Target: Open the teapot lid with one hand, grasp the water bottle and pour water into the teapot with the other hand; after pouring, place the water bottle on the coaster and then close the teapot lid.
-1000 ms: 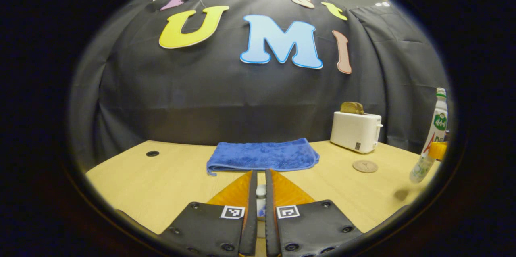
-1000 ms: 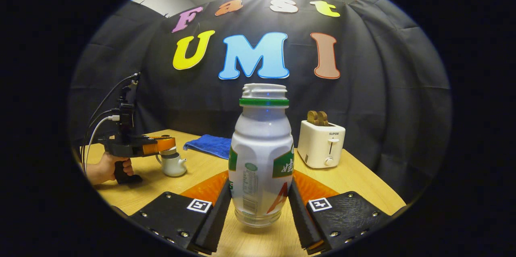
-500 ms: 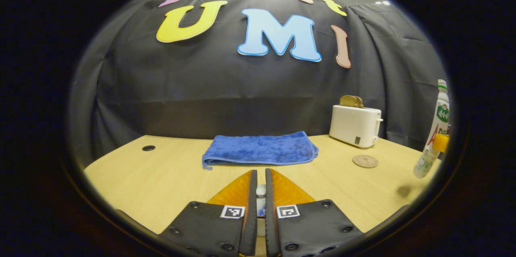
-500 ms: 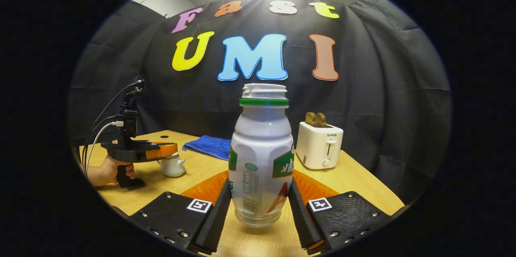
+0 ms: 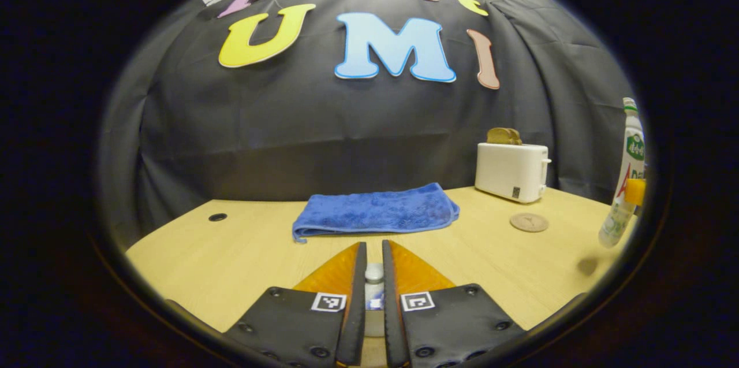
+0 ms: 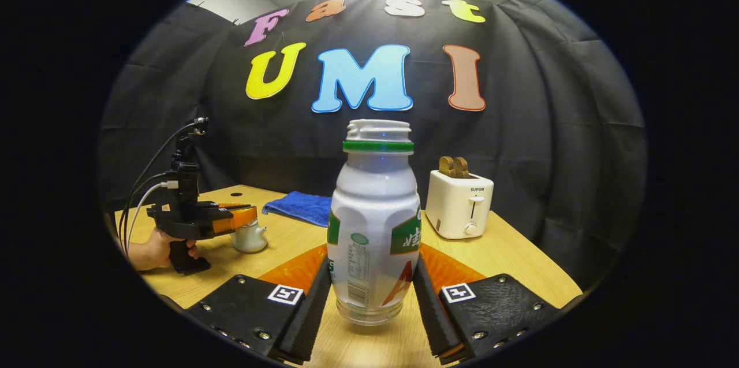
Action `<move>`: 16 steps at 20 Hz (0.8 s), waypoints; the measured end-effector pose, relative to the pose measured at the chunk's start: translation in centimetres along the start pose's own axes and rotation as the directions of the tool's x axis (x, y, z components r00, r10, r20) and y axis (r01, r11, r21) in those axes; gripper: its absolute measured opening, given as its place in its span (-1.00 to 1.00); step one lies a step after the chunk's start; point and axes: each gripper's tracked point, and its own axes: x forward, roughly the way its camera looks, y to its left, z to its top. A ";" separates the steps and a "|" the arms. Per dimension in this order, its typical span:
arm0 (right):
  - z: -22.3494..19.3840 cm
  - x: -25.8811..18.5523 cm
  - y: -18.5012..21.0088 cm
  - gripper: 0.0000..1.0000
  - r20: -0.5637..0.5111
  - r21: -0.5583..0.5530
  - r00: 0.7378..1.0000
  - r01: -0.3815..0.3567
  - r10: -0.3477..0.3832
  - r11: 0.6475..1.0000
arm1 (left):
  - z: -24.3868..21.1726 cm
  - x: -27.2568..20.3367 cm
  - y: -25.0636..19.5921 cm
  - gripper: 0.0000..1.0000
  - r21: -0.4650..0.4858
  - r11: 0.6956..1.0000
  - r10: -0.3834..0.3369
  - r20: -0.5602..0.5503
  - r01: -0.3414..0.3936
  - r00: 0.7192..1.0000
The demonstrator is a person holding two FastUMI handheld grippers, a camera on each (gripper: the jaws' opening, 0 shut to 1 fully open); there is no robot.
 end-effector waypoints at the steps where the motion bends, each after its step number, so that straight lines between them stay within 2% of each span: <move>1: 0.3 0.1 0.0 0.45 0.005 -0.009 1.000 0.004 -0.004 1.000 | 0.2 -0.2 0.2 -0.39 -0.007 1.000 0.002 0.003 -0.002 1.000; 3: 1.2 0.5 -0.3 0.45 0.020 -0.029 1.000 0.016 -0.016 0.999 | 0.9 -1.5 1.1 -0.16 -0.021 0.999 0.031 0.019 -0.030 0.999; 5: 2.0 1.7 -1.0 0.45 0.027 -0.019 0.999 0.029 -0.029 0.999 | 2.9 -3.6 1.8 0.19 -0.070 0.997 0.041 0.064 -0.037 0.997; 7: 2.9 3.2 -1.7 0.45 0.025 0.020 0.999 0.036 -0.036 0.999 | 4.1 -6.3 2.1 0.73 -0.102 0.994 0.044 0.096 -0.034 0.994; 9: 3.7 5.3 -2.6 0.45 0.022 0.052 0.999 0.048 -0.049 0.998 | 5.1 -9.4 2.6 0.92 -0.098 0.995 0.049 0.129 -0.037 0.990; 12: 3.3 8.9 -4.2 0.45 -0.001 0.104 0.996 0.089 -0.089 0.991 | 6.8 -14.8 3.3 0.89 -0.112 0.993 0.044 0.188 -0.023 0.981; 16: 2.1 13.1 -6.3 0.45 -0.036 0.097 0.988 0.151 -0.148 0.984 | 7.3 -20.0 2.6 0.88 -0.103 0.995 0.026 0.231 -0.002 0.973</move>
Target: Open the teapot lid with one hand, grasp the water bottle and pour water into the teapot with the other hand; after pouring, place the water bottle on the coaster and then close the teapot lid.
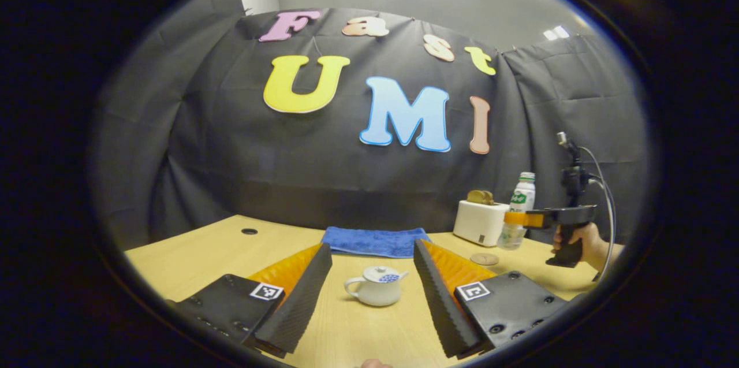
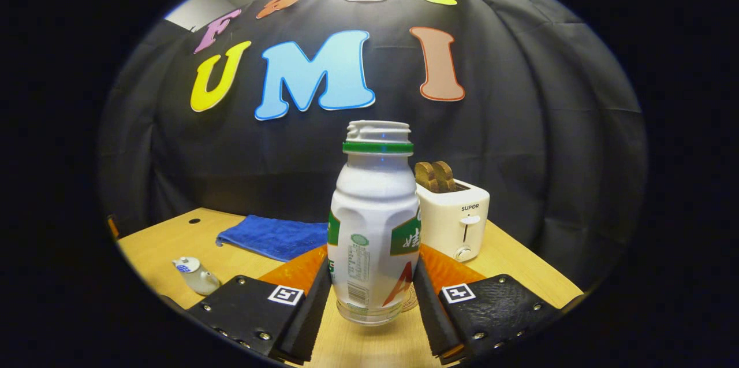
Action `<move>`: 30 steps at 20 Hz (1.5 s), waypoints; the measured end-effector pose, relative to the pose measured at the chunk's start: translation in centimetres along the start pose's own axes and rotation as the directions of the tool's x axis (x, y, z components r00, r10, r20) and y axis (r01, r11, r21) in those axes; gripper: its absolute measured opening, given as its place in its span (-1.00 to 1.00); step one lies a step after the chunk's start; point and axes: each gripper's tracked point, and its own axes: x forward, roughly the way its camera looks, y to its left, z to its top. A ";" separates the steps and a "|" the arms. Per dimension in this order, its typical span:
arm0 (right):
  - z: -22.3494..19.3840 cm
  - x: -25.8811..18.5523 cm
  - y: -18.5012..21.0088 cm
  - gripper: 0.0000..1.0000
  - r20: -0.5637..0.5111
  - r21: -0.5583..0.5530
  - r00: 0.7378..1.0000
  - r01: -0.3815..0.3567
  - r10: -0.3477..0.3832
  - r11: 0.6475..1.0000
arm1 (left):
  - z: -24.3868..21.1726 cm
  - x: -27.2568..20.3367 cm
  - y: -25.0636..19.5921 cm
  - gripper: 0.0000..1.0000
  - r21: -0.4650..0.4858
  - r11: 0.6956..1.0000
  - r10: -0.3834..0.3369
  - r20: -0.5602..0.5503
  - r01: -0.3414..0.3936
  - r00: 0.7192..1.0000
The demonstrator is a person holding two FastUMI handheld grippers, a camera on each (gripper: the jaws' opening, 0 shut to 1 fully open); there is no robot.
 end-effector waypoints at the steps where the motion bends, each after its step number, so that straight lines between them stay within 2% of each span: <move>1: -0.5 1.0 -0.4 0.45 -0.009 -0.020 1.000 0.017 -0.017 1.000 | 0.0 -0.8 -0.3 0.87 0.011 1.000 -0.008 0.001 0.008 1.000; 5: -3.1 4.8 -1.4 0.45 -0.050 -0.060 0.997 0.053 -0.056 0.997 | 0.4 -3.3 -1.4 0.89 0.030 0.999 -0.028 0.022 0.027 0.999; 11: -4.6 7.9 -2.4 0.44 -0.072 -0.074 0.993 0.087 -0.092 0.993 | -0.9 -3.2 -0.9 0.88 0.032 0.999 -0.021 -0.002 0.021 1.000; 14: -5.4 7.8 -2.3 0.44 -0.086 -0.036 0.992 0.094 -0.097 0.995 | -1.7 -2.9 -0.8 0.89 0.011 1.000 -0.021 -0.021 0.021 1.000; 23: -5.5 7.8 -2.0 0.45 -0.079 -0.049 0.992 0.093 -0.097 0.994 | -1.8 -2.4 -1.3 0.89 0.028 0.999 -0.023 -0.019 0.023 1.000; 25: -5.2 7.6 -2.1 0.51 -0.066 -0.064 0.993 0.095 -0.099 0.993 | -2.0 -2.4 -1.4 0.89 0.031 0.999 -0.025 -0.022 0.025 0.999; 27: -4.6 7.7 -2.5 0.90 -0.044 -0.079 0.992 0.119 -0.122 0.990 | -2.0 -2.4 -1.5 0.89 0.034 0.999 -0.027 -0.018 0.027 0.999; 28: -3.8 7.0 -2.5 0.98 -0.022 -0.074 0.992 0.122 -0.124 0.990 | -1.8 -2.4 -1.5 0.89 0.036 0.999 -0.025 -0.012 0.025 1.000; 30: -2.0 5.9 -2.5 0.97 0.031 -0.057 0.992 0.126 -0.124 0.990 | -1.5 -2.5 -1.8 0.90 0.044 0.999 -0.025 0.003 0.025 1.000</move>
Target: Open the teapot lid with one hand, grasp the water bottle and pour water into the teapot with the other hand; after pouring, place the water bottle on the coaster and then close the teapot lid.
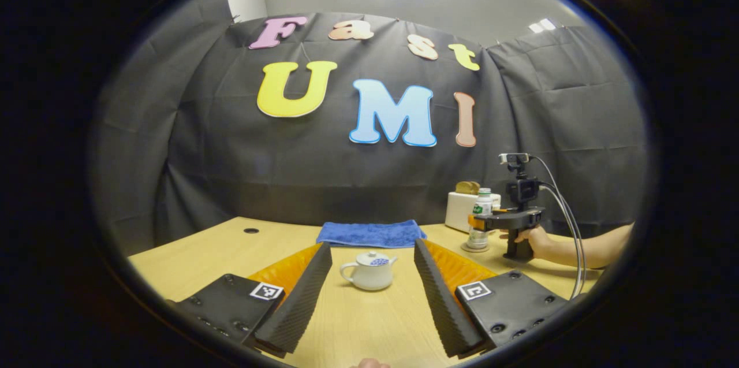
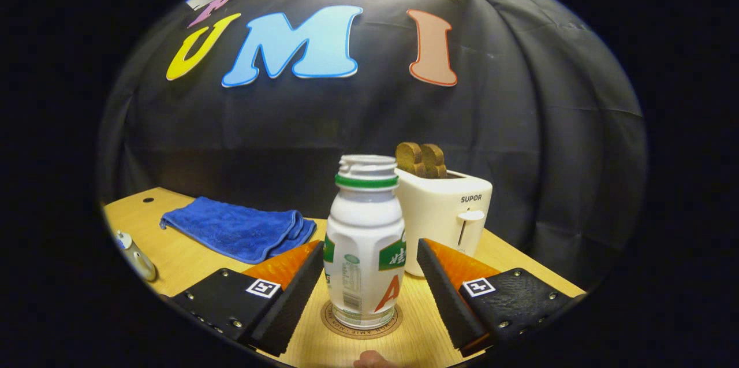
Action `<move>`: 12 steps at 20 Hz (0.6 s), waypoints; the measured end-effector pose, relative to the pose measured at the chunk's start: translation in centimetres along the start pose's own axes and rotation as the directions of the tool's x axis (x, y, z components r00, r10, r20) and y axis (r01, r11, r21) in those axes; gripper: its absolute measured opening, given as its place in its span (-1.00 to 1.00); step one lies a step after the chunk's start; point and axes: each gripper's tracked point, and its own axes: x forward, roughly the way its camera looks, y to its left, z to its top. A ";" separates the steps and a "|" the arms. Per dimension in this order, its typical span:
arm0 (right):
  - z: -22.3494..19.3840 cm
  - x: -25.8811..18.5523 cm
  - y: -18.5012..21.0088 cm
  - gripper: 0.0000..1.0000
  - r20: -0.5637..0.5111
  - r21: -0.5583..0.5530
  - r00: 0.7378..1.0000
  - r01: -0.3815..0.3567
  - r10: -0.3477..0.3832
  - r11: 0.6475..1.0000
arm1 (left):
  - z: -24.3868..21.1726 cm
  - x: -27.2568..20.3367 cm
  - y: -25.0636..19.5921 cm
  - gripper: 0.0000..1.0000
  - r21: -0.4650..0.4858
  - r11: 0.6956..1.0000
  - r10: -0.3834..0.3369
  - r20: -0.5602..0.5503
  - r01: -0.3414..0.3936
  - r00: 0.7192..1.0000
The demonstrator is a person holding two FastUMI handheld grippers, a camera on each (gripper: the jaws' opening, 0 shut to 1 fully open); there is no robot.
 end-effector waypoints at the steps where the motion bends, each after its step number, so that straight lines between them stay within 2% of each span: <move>1: 1.0 -0.7 -0.4 0.97 0.021 0.005 1.000 0.008 -0.008 1.000 | 0.2 0.0 -0.1 0.90 0.003 1.000 0.002 0.005 -0.002 1.000; 5: 5.1 -8.1 -0.7 0.97 0.118 0.048 0.993 0.004 -0.010 0.999 | 0.2 -0.2 -0.2 0.96 0.002 1.000 0.025 0.023 -0.025 0.999; 7: 4.3 -12.8 0.1 0.98 0.120 0.059 0.993 0.005 -0.012 0.998 | -0.5 0.5 -1.4 0.97 -0.030 0.999 0.027 0.034 -0.026 0.999; 9: 2.7 -17.9 3.8 0.98 0.123 0.089 0.990 -0.080 0.069 0.993 | -2.3 2.3 -4.6 0.99 -0.060 0.998 -0.020 0.018 0.021 1.000; 10: 1.4 -20.1 6.1 0.98 0.117 0.098 0.987 -0.124 0.113 0.987 | -3.6 3.2 -5.4 0.99 -0.059 0.998 -0.012 -0.003 0.012 1.000; 12: -0.8 -23.4 8.4 0.98 0.099 0.096 0.986 -0.147 0.137 0.985 | -6.1 4.2 -7.0 0.97 -0.025 1.000 0.004 -0.063 -0.006 0.998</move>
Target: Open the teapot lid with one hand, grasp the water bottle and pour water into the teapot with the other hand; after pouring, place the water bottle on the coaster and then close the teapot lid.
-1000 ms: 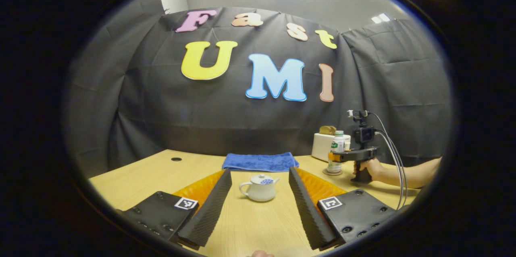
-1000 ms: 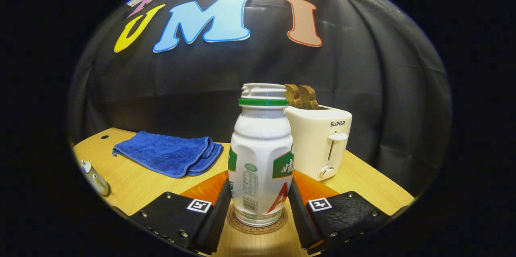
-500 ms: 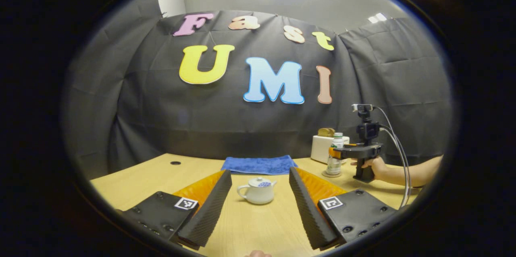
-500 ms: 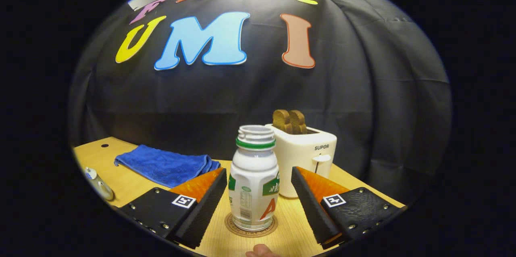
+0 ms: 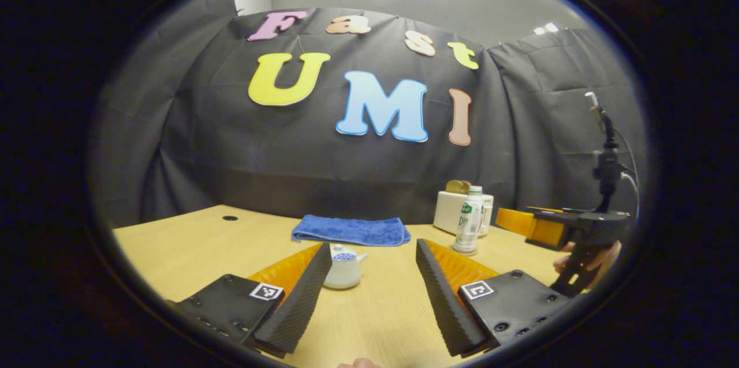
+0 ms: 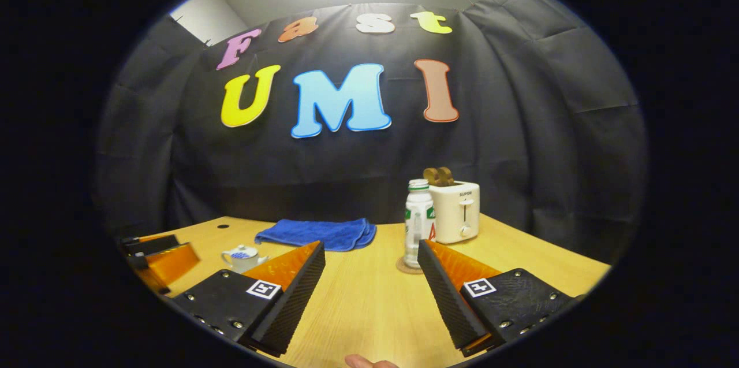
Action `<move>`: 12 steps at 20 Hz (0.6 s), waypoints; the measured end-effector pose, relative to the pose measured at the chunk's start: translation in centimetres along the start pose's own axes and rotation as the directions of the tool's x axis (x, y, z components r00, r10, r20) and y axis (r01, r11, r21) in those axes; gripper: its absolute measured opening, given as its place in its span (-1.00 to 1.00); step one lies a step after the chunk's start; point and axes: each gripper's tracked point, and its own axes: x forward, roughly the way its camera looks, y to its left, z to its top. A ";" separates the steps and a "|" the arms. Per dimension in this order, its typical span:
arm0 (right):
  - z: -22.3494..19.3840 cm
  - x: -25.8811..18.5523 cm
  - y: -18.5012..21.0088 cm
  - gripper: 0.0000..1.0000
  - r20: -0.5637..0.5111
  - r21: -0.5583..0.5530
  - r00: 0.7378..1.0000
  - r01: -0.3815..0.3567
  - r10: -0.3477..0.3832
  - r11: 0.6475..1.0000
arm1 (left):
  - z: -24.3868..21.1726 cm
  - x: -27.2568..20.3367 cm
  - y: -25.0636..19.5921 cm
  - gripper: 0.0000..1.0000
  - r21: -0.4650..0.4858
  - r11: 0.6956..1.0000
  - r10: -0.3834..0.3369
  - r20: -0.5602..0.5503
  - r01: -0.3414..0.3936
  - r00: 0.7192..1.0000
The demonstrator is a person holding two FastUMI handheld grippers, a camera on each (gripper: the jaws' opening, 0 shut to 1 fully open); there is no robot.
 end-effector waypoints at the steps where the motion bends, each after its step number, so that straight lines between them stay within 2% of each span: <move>1: -1.2 -0.9 0.9 0.98 -0.023 0.021 1.000 -0.013 0.013 1.000 | -2.0 -0.1 -0.4 0.97 0.005 1.000 0.010 -0.043 -0.009 0.999; 3: -3.5 -2.4 3.8 0.99 -0.073 0.074 0.996 -0.055 0.060 0.996 | -1.2 -2.1 0.0 1.00 0.050 0.996 0.070 -0.011 -0.070 0.997; 4: -4.1 -2.7 4.3 0.98 -0.082 0.061 0.995 -0.056 0.061 0.997 | -0.5 -2.7 -0.2 1.00 0.060 0.995 0.079 -0.003 -0.079 0.997; 5: -4.4 -2.9 4.5 0.99 -0.090 0.032 0.995 -0.045 0.047 0.998 | -1.1 -3.3 -0.3 1.00 0.081 0.991 0.109 -0.008 -0.108 0.994; 7: -3.6 -3.5 4.8 0.99 -0.041 -0.036 0.999 -0.016 0.014 0.999 | -1.6 -3.3 0.1 1.00 0.109 0.983 0.152 -0.003 -0.151 0.988; 8: -3.8 -2.9 3.6 0.94 -0.045 -0.070 0.998 0.031 -0.035 0.997 | -0.8 -3.2 0.5 0.99 0.100 0.978 0.186 -0.007 -0.184 0.983; 9: -3.9 -2.9 3.1 0.87 -0.042 -0.057 0.998 0.049 -0.052 0.997 | -0.9 -3.2 0.9 0.97 0.098 0.974 0.206 0.001 -0.205 0.979; 10: -3.9 -3.0 3.1 0.90 -0.037 -0.059 0.997 0.068 -0.070 0.996 | -0.7 -3.2 1.1 0.97 0.102 0.971 0.219 -0.001 -0.217 0.976; 12: -3.8 -3.2 3.1 0.89 -0.036 -0.059 0.997 0.063 -0.065 0.996 | -1.0 -2.9 0.2 0.97 0.101 0.976 0.194 -0.005 -0.192 0.981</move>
